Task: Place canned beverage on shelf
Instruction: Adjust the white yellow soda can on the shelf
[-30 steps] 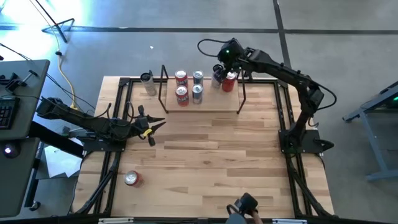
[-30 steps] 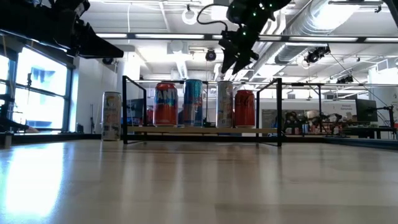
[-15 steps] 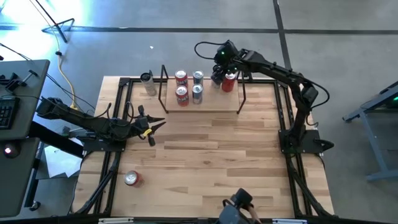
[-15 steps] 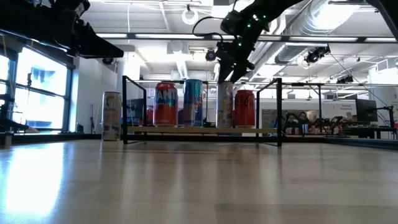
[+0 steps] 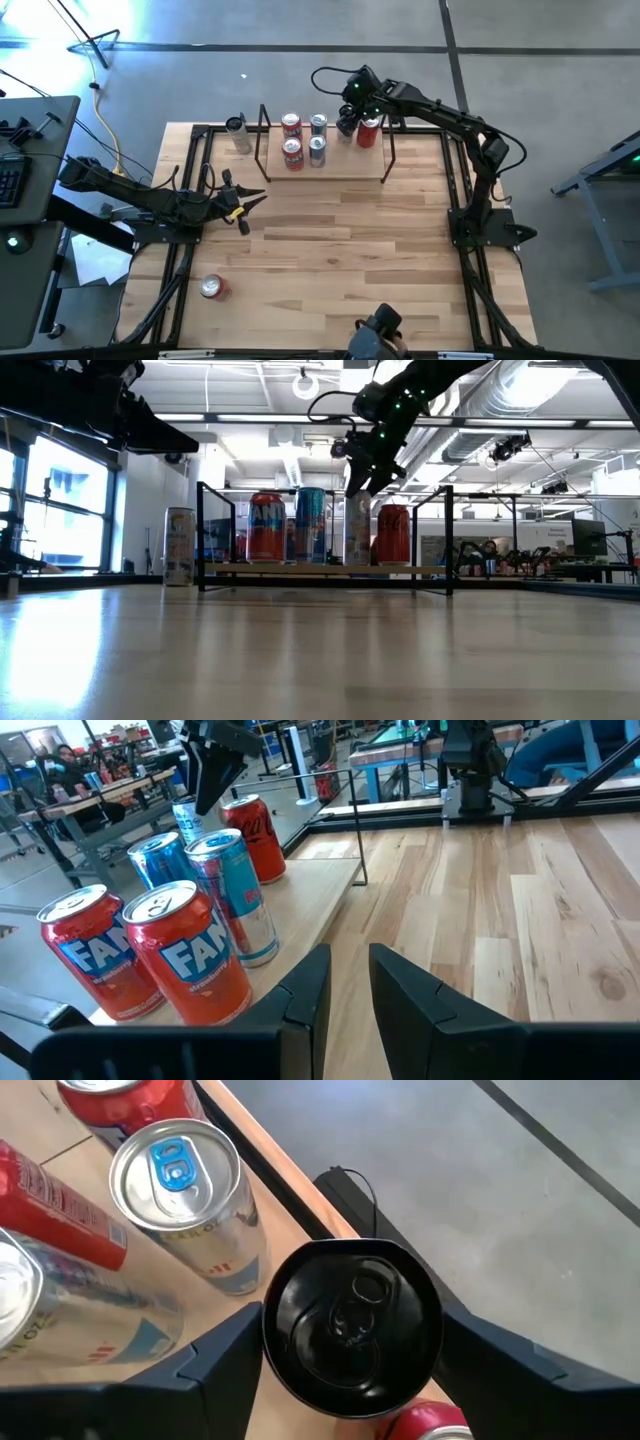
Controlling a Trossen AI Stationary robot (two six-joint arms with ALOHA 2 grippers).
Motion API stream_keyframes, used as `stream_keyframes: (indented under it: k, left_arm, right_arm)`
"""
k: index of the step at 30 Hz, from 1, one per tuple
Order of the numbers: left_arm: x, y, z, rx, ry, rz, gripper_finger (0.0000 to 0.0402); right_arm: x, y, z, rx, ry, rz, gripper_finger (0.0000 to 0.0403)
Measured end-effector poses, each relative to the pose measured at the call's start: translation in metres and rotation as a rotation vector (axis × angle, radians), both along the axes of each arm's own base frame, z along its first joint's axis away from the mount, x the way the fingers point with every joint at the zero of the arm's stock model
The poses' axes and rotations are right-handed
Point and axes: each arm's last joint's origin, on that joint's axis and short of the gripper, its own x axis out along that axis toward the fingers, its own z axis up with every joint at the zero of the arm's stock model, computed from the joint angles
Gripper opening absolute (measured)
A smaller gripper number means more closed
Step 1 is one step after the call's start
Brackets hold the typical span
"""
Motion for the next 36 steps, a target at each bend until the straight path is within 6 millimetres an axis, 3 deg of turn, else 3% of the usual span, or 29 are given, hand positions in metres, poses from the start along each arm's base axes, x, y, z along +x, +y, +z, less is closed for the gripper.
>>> stream_keyframes:
  k: [9,20,32,36]
  left_arm:
    - [0.000,0.000,0.000,0.000,0.000,0.000,0.0062]
    - [0.000,0.000,0.000,-0.007,-0.004,0.001,0.0062]
    - [0.000,0.000,0.000,-0.007,-0.003,0.001,0.0062]
    - [0.000,0.000,0.000,-0.010,-0.005,0.002,0.0062]
  right_arm:
    - [0.001,0.000,0.000,0.054,-0.060,-0.121,0.0244]
    - [0.013,0.016,0.000,0.084,-0.126,-0.322,0.0241]
    - [0.018,0.024,0.000,0.045,-0.104,-0.316,0.0242]
    - [0.021,0.029,0.000,0.031,-0.090,-0.281,0.0264]
